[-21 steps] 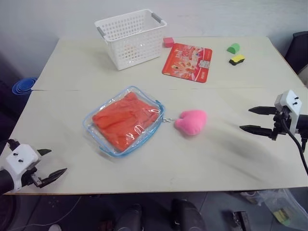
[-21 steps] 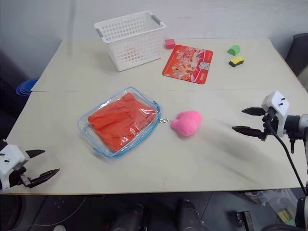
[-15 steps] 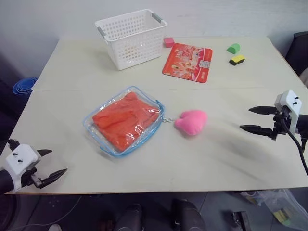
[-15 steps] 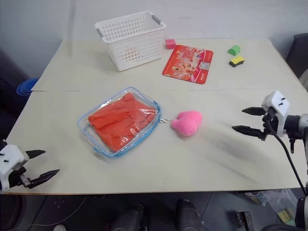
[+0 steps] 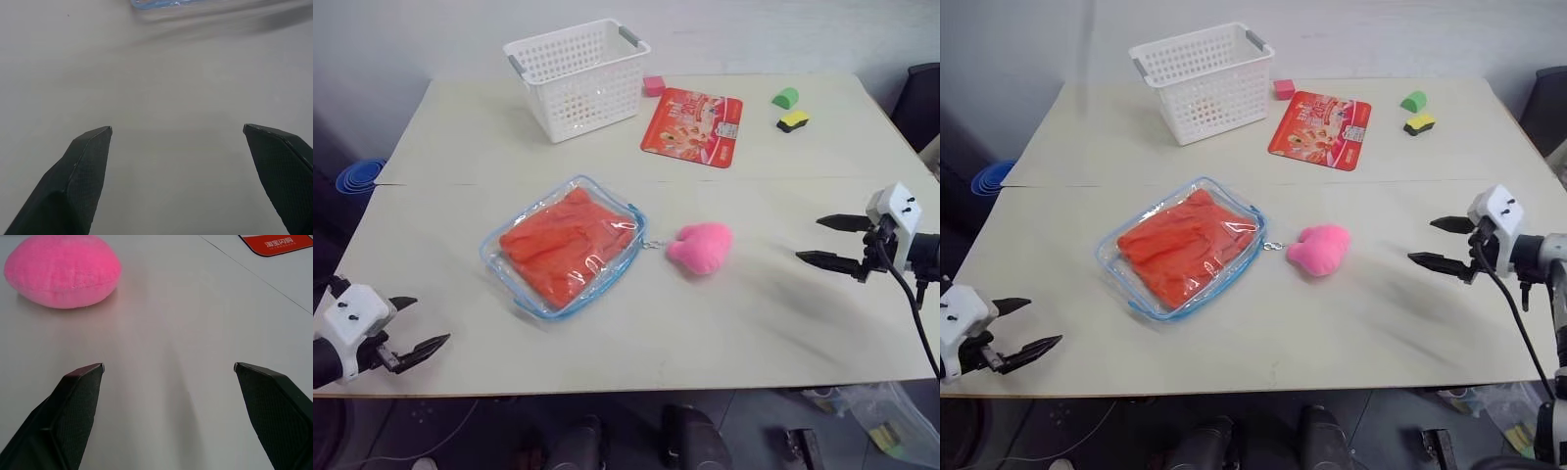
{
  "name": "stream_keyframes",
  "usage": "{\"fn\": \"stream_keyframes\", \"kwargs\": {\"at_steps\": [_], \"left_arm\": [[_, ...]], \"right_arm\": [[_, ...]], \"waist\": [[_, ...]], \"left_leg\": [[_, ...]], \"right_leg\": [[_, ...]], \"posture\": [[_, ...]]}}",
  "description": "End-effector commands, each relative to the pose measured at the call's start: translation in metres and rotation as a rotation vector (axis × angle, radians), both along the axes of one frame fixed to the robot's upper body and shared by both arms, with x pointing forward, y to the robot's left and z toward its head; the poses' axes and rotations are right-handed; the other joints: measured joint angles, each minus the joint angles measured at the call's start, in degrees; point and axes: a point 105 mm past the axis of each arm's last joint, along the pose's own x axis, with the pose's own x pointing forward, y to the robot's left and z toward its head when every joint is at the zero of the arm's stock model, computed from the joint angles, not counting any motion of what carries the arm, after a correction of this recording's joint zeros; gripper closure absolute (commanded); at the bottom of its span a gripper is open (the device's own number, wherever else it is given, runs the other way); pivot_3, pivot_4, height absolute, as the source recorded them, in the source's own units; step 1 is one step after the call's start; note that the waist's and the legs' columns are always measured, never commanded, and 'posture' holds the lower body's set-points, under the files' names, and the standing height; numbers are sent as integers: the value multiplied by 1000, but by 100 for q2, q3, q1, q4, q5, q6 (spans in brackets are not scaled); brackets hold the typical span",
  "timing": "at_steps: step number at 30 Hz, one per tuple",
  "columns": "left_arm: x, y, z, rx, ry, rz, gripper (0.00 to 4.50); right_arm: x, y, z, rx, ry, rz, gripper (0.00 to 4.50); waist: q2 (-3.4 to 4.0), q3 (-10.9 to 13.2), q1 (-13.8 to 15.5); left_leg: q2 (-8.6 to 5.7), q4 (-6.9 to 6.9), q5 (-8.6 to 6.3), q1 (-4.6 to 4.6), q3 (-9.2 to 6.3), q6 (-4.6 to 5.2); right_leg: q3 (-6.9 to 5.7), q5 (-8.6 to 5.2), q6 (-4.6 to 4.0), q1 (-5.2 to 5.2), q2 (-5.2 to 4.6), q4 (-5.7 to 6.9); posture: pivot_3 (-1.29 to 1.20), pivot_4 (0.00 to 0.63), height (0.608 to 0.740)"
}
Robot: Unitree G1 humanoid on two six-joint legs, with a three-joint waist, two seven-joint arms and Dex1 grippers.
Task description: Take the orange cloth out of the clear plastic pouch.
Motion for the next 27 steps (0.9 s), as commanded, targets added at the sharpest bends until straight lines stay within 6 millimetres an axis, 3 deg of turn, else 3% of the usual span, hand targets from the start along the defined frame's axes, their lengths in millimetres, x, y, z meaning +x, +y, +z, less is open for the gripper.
{"fn": "stream_keyframes", "kwargs": {"at_steps": [1, 11, 19, 23, 27], "left_arm": [[4, -3, 15, 0, -52, -3, 0], [5, -30, 22, -89, -50, -72, 0], [0, -95, 52, -348, -52, -259, 0], [8, -125, 56, -297, -50, -304, 0], [16, -137, 46, -171, -5, -269, 0]], "right_arm": [[-2, 3, 15, 31, -51, 14, 41], [-12, 13, 18, 99, -11, 52, 41], [-24, 35, 27, 130, 10, 146, 41], [-34, 62, 36, 154, -15, 218, 41], [-46, 81, 41, 169, -17, 280, 41]], "waist": [[0, 0, 0], [-1, 0, 12], [-1, 0, 36], [0, -1, 34], [-1, -1, 32]], "left_leg": [[0, 0, 0, 0, 0, 0], [0, 2, 0, 0, -1, 0], [0, 6, 0, -1, -6, 0], [-1, 9, 0, -1, -11, 0], [-1, 9, 1, 0, -11, -1]], "right_leg": [[0, 0, 0, 0, 0, 1], [-1, 0, 0, 2, 0, 2], [1, 0, 0, 3, 0, 4], [0, 1, 1, 7, 0, 11], [-1, 1, 1, 7, 4, 21]], "posture": [[0, 150, 740], [0, 150, 740], [0, 150, 740], [0, 150, 740], [0, 150, 740]]}}
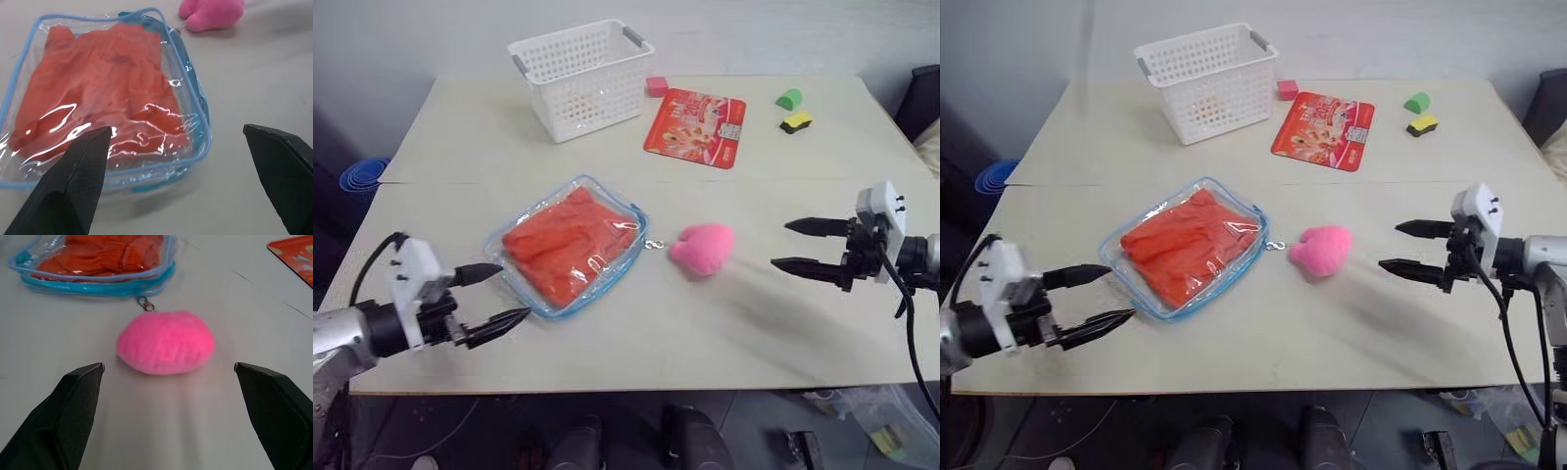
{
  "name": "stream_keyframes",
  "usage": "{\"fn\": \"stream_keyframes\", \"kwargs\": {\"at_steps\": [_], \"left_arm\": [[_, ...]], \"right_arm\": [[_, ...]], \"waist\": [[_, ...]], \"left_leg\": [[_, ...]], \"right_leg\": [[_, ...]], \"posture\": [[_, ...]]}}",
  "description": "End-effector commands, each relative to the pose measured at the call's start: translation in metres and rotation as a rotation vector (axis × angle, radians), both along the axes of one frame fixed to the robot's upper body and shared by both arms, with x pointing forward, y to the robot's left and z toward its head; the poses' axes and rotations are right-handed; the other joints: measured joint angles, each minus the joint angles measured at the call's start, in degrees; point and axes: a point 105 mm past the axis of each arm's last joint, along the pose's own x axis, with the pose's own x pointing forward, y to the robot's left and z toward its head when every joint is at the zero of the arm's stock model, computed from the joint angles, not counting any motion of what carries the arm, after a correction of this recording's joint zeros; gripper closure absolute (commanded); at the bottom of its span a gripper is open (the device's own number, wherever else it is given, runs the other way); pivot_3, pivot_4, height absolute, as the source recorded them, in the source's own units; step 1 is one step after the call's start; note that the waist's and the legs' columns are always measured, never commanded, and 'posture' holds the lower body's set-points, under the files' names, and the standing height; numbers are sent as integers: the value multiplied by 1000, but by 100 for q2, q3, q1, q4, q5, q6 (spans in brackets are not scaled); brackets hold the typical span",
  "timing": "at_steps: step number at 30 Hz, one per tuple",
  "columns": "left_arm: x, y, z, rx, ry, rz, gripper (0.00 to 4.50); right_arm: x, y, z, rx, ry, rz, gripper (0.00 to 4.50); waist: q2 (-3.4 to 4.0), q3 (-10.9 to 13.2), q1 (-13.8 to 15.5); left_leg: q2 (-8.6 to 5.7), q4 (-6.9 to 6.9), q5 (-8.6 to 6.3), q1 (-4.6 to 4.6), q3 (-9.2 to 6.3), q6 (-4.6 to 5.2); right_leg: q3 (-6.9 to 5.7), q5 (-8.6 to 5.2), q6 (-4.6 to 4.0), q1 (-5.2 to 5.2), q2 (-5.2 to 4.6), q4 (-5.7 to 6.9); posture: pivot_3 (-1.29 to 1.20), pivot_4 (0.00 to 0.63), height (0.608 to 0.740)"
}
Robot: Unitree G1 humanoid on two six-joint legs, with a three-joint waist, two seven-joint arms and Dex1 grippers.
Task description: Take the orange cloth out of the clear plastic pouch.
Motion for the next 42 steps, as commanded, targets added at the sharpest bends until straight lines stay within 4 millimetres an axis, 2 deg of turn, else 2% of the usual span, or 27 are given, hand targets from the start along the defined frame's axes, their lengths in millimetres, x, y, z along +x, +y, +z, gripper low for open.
{"fn": "stream_keyframes", "kwargs": {"at_steps": [1, 4, 8, 13, 15, 21, 28, 32, 42], "left_arm": [[3, -12, -5, 88, 14, 29, 0], [9, -23, -8, 113, 18, 59, 0], [19, -28, -20, 255, -1, 131, 0], [17, -46, -26, 247, 19, 106, 0], [24, -50, -30, 223, 29, 127, 0], [34, -61, -48, 205, 105, 137, 0], [40, -65, -58, 228, 137, 138, 0], [40, -67, -62, 249, 142, 114, 861], [45, -62, -64, 286, 112, 106, 3888]], "right_arm": [[-14, 14, 16, 17, -45, 57, 41], [-24, 22, 20, 17, -47, 97, 41], [-29, 30, 31, 42, -63, 116, 41], [-31, 34, 36, 56, -72, 120, 41], [-33, 37, 36, 55, -73, 134, 41], [-33, 41, 39, 57, -80, 149, 41], [-33, 42, 41, 74, -89, 152, 41], [-36, 42, 39, 71, -87, 153, 0], [-38, 35, 39, 61, -93, 131, 0]], "waist": [[0, 0, -3], [-1, 0, 14], [-3, -1, 22], [-9, -1, 42], [-9, -1, 60], [-10, -2, 105], [-12, -2, 148], [-13, -3, 146], [-12, -3, 148]], "left_leg": [[0, 0, 0, 0, 1, 0], [-2, 0, 0, 0, 2, 1], [-6, 2, 1, 1, 1, 1], [-6, 2, 1, 1, 1, 1], [-7, 2, 1, 1, 1, 1], [-6, 9, 2, 0, 4, 1], [-7, 12, 2, 0, 4, 1], [-7, 13, 2, 0, 4, 1], [-7, 16, 3, 1, 3, 1]], "right_leg": [[1, 0, 0, 0, 1, 0], [2, 0, 0, 0, 1, 3], [3, 1, 1, 1, 1, 6], [3, 0, 1, 1, 3, 6], [4, 1, 1, 1, 3, 6], [3, 0, 1, 1, 10, 8], [4, 0, 1, 1, 9, 9], [3, 0, 1, 2, 9, 10], [3, 0, 1, 4, 9, 10]], "posture": [[0, 150, 740], [0, 150, 740], [0, 150, 740], [0, 150, 740], [0, 150, 740], [0, 150, 740], [0, 150, 740], [0, 150, 740], [0, 150, 740]]}}
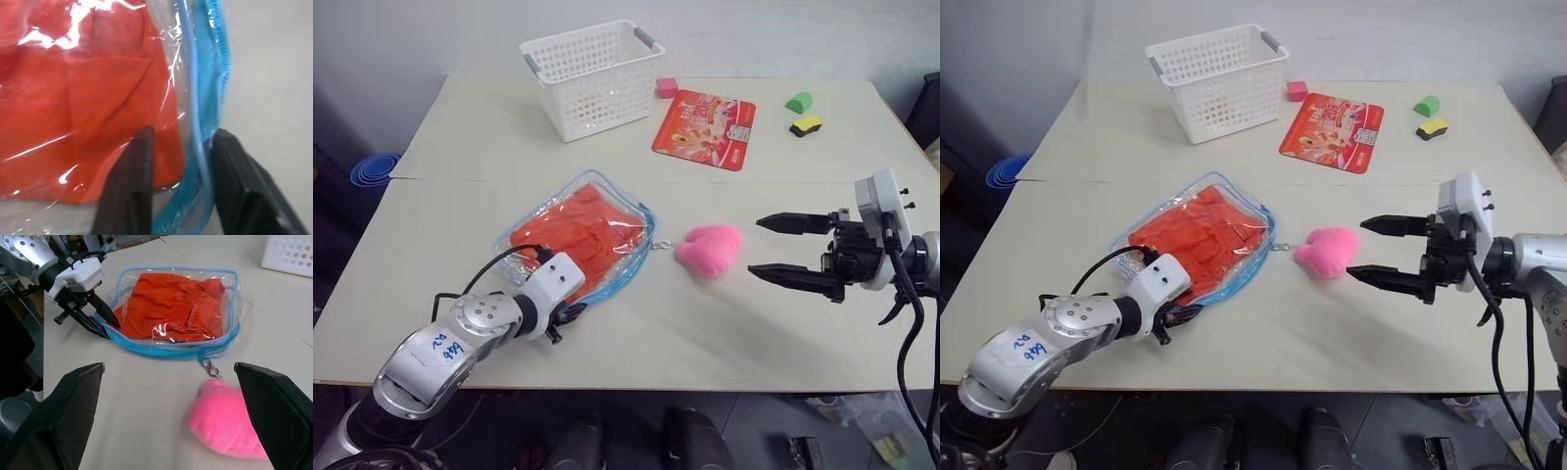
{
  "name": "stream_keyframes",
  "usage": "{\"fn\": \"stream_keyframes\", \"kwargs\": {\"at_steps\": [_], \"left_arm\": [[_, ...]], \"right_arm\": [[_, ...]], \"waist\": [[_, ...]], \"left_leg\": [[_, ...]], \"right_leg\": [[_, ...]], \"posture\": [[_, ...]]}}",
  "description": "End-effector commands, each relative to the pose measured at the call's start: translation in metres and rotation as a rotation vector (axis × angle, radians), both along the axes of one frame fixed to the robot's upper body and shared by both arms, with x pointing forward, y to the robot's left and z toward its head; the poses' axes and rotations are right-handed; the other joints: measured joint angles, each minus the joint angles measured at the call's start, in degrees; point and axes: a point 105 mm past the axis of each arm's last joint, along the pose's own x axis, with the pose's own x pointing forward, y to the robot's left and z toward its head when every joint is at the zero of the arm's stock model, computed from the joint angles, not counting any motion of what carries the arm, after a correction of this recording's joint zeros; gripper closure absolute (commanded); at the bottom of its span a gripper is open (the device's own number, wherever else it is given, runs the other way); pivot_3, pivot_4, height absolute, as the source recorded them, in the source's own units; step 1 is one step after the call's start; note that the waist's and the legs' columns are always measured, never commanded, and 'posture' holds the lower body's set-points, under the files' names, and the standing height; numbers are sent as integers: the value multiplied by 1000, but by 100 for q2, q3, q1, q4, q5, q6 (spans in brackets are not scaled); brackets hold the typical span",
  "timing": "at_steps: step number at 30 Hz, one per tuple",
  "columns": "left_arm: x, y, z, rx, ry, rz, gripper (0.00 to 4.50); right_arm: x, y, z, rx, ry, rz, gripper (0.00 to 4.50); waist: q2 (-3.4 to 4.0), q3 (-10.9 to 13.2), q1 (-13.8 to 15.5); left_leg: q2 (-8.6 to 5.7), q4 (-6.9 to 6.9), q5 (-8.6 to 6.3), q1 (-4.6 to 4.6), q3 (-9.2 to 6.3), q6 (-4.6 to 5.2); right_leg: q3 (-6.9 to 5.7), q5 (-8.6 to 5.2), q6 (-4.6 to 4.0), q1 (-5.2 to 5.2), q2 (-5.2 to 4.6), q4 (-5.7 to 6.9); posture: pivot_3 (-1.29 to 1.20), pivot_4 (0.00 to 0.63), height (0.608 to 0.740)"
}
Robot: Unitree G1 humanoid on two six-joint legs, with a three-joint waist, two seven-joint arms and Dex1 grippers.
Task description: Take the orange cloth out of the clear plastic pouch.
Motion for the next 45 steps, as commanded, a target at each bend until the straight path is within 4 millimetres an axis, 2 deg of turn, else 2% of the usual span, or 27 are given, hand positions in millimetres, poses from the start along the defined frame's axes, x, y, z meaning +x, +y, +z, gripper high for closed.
{"fn": "stream_keyframes", "kwargs": {"at_steps": [1, 2, 9, 13, 19, 21, 26, 29, 33, 40, 43, 45], "left_arm": [[2, 5, 0, 22, -10, 7, 4190], [1, 5, 0, 24, -9, -3, 4471], [7, 21, 4, 147, -87, -107, 4471], [1, 14, 14, 291, -240, -453, 4471], [2, 1, 22, 273, -403, -765, 4471], [8, -1, 24, 285, -459, -845, 4471], [26, -4, 27, 283, -512, -931, 4471], [43, -7, 19, 302, -505, -954, 4471], [56, -9, 13, 336, -543, -992, 4471], [56, -20, 14, 274, -508, -998, 4471], [52, -22, 19, 179, -419, -927, 3784], [46, -25, 26, 113, -387, -902, 3168]], "right_arm": [[-6, -3, 14, -21, -73, -2, 0], [-7, -3, 14, -21, -74, -4, 0], [-11, -2, 11, -66, -83, 43, 0], [-14, 1, 14, -93, -97, 99, 0], [-26, 8, 13, -139, -106, 194, 0], [-29, 8, 12, -164, -105, 221, 0], [-32, 6, 13, -188, -110, 241, 0], [-30, 4, 16, -199, -118, 215, 0], [-32, 4, 12, -206, -107, 199, 0], [-30, 3, 8, -209, -93, 137, 0], [-26, 1, 4, -204, -85, 102, 0], [-24, 0, 1, -201, -83, 87, 0]], "waist": [[0, 0, 0], [0, 0, -1], [0, 0, -15], [0, 0, -11], [-1, 1, 27], [-2, 1, 23], [-2, 1, 13], [-3, 2, 12], [-7, 4, 12], [-8, 4, 12], [-8, 4, 9], [-8, 4, 7]], "left_leg": [[0, 0, 0, 0, 0, 0], [0, 0, 0, 0, 0, 0], [3, 1, 2, 2, 2, -3], [5, 0, 2, 2, 4, -3], [-1, 0, 2, -4, -1, -1], [0, 0, 2, -10, -3, 0], [-4, 6, 6, -12, 5, 9], [-5, 15, 5, -13, 6, 13], [-6, 37, 2, -19, 6, 20], [-5, 57, 1, -25, 1, 21], [-4, 62, 1, -30, -5, 21], [-4, 62, 1, -31, -6, 21]], "right_leg": [[0, 0, 0, 1, 0, 0], [0, 0, 0, 1, 0, 0], [1, 0, 0, 0, 4, -1], [0, 0, 0, 1, 6, -20], [-7, 0, 0, 1, -3, -34], [-14, 2, 3, 1, -2, -24], [-65, 9, 16, 2, 3, -18], [-70, 10, 18, 1, 9, -6], [-71, 11, 20, 1, 28, 8], [-71, 12, 22, 1, 25, 17], [-74, 12, 23, 1, 16, 17], [-74, 12, 23, 0, 4, 18]], "posture": [[0, 150, 740], [0, 150, 740], [0, 150, 740], [0, 150, 740], [0, 150, 740], [0, 150, 740], [0, 150, 740], [0, 150, 740], [0, 150, 740], [0, 150, 740], [0, 150, 740], [0, 150, 740]]}}
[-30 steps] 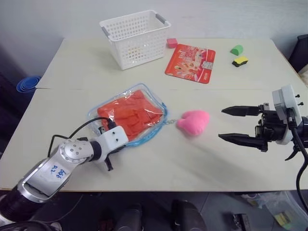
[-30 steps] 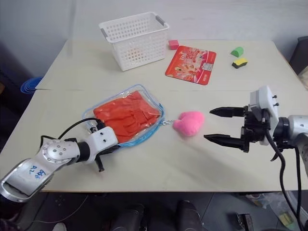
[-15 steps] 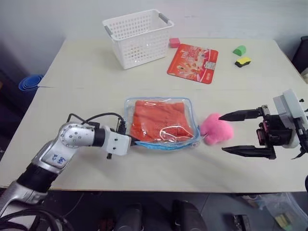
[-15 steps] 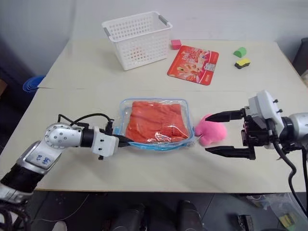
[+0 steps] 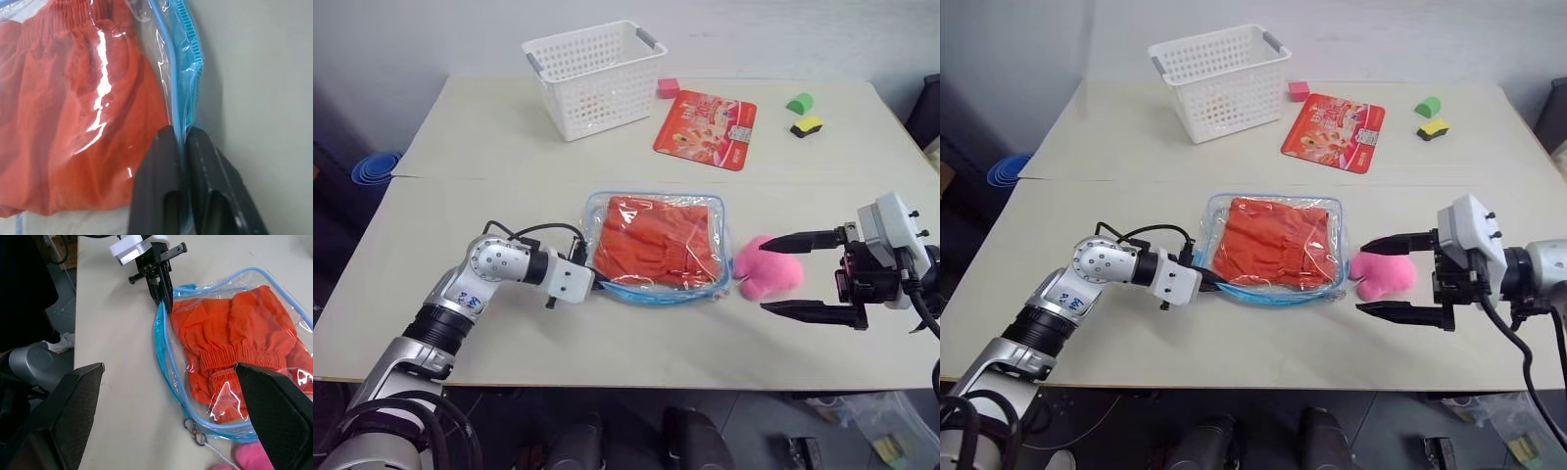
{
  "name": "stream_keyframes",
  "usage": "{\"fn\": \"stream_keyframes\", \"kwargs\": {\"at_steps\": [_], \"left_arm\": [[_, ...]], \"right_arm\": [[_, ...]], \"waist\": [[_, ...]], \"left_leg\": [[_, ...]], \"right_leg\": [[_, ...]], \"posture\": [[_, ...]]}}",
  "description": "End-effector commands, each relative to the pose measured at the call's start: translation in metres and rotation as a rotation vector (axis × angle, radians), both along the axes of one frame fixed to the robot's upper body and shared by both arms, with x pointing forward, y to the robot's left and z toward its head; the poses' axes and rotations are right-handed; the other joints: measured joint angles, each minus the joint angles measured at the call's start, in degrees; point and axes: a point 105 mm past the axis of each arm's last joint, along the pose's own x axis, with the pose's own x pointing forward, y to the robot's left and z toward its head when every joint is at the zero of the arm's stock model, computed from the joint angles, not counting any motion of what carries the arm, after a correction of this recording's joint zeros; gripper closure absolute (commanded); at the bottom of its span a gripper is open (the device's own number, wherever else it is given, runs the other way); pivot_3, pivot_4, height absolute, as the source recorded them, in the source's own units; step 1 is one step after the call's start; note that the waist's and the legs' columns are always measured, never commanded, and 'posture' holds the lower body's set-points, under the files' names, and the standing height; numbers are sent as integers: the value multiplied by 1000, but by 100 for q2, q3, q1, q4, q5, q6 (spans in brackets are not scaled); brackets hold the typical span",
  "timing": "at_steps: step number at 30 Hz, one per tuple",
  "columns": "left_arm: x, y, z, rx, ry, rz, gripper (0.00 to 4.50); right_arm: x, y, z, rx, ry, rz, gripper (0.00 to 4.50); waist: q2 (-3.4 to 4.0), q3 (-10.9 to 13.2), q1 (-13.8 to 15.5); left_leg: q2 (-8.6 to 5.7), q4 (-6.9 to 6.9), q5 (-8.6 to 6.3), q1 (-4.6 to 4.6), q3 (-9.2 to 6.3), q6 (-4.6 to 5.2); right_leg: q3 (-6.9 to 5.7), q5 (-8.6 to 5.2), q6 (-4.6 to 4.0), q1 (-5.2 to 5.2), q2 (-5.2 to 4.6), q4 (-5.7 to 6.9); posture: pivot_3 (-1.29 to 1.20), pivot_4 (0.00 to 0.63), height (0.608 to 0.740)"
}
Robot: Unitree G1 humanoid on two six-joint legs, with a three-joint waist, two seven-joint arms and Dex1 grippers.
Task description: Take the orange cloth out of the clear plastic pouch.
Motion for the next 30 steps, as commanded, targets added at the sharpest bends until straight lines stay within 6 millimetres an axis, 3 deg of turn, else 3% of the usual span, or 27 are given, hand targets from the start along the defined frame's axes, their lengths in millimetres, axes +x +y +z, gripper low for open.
{"fn": "stream_keyframes", "kwargs": {"at_steps": [1, 7, 9, 11, 14, 17, 20, 30], "left_arm": [[-11, -6, 21, -106, 81, 25, 2918], [-27, -10, 31, -161, 179, 53, 1068], [-33, -10, 45, -221, 211, 81, 532], [-50, -6, 67, -314, 326, 110, 14], [-74, 6, 99, -460, 556, 137, 14], [-85, 12, 115, -508, 622, 141, 14], [-89, 14, 121, -482, 607, 149, 14], [-83, 8, 122, -464, 557, 142, 14]], "right_arm": [[1, -1, 4, -8, -41, -24, 0], [6, -2, 2, 7, -34, -46, 0], [11, -8, 2, 41, -25, -88, 0], [20, -21, 6, 195, 48, -196, 0], [34, -44, -9, 322, 88, -397, 0], [41, -55, -33, 338, 106, -544, 0], [44, -56, -61, 315, 134, -639, 0], [54, -58, -92, 442, 102, -845, 0]], "waist": [[0, 0, -3], [0, 0, -6], [0, 0, -7], [-9, 6, -22], [-12, 7, -30], [-1, 1, -11], [-2, 1, -6], [1, -4, -38]], "left_leg": [[0, 0, 0, -1, -1, 0], [1, 2, 0, -2, -6, 0], [1, 1, 0, -2, -6, 0], [2, 2, 0, -3, -10, 0], [10, 9, -1, -20, -35, -5], [4, 10, -1, -26, -52, -6], [-3, 12, -1, -32, -59, -6], [-3, 8, 2, -30, -47, -16]], "right_leg": [[0, 0, 0, 0, -3, 0], [3, 0, 0, 1, -8, -1], [4, 0, 0, 1, -8, -2], [13, 0, 0, 2, -10, -2], [32, -1, -2, -2, -13, -4], [26, -1, -3, -3, -18, -5], [19, -1, -3, -1, -19, -6], [26, -2, -3, -9, 3, 1]], "posture": [[0, 150, 740], [0, 150, 740], [0, 150, 740], [0, 150, 740], [0, 150, 740], [0, 150, 740], [0, 150, 740], [0, 150, 740]]}}
